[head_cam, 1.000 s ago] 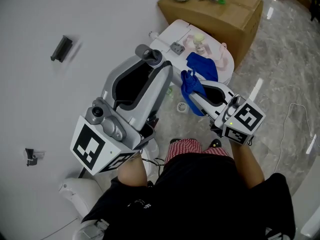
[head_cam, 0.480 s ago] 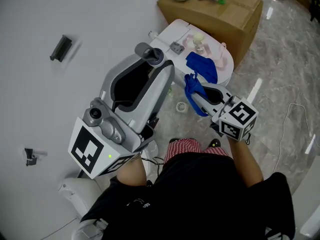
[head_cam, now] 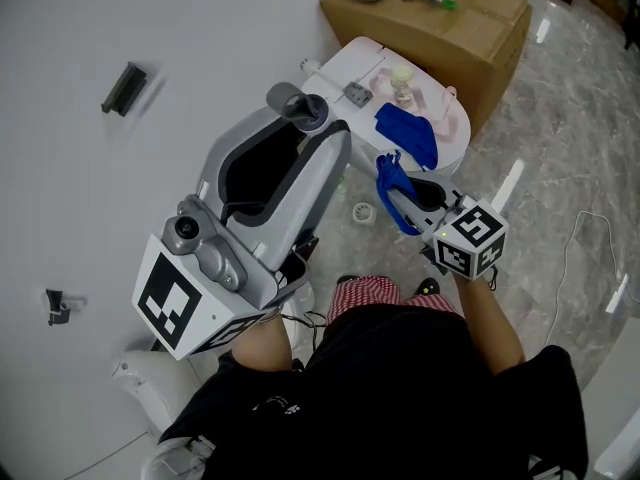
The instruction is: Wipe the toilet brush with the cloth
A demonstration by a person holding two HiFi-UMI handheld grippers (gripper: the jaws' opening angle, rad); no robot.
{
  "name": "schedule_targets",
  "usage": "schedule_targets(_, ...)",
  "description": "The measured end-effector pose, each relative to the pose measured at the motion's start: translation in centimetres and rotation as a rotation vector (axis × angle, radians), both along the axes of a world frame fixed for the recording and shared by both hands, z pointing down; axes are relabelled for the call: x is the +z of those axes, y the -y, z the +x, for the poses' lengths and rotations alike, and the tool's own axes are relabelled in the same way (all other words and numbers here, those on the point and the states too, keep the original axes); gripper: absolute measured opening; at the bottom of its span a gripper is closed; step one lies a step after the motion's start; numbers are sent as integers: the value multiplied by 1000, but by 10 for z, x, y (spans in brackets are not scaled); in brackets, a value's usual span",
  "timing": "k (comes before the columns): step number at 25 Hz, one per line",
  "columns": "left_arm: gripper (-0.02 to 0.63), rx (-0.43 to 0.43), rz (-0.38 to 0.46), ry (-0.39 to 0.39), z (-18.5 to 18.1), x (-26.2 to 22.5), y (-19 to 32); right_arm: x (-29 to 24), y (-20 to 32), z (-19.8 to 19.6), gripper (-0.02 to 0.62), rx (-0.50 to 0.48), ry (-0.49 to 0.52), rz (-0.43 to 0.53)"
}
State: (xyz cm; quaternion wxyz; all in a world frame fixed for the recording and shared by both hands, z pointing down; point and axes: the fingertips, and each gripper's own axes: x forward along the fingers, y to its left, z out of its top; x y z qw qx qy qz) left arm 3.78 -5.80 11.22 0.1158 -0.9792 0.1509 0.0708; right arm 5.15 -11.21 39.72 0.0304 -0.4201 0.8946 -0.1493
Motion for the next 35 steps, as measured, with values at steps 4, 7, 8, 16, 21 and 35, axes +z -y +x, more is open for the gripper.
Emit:
schedule_targets(4,89,0,-1,-12,-3,-2,0,13,2,-3,64,1,-21,-25)
schedule_targets(7,89,0,-4,-23,-6,-6,0,22,4,-4,64,2,-35,-44)
schedule_targets(8,89,0,-5,-27,-6,-7,0,26,4,-4,64,6,-47,-52)
schedule_targets(16,89,-1,-8,-44,-12,-8,-2,42,6,-2,64,27,-68,-95)
schedule_targets(21,89,-3,-2,-57,-16,-13,-5,48,6,-4,64,24,-87,-106)
schedule_targets(35,89,-67,-45,-32,-18,6,18,11,-1,22,64,86,-41,-20)
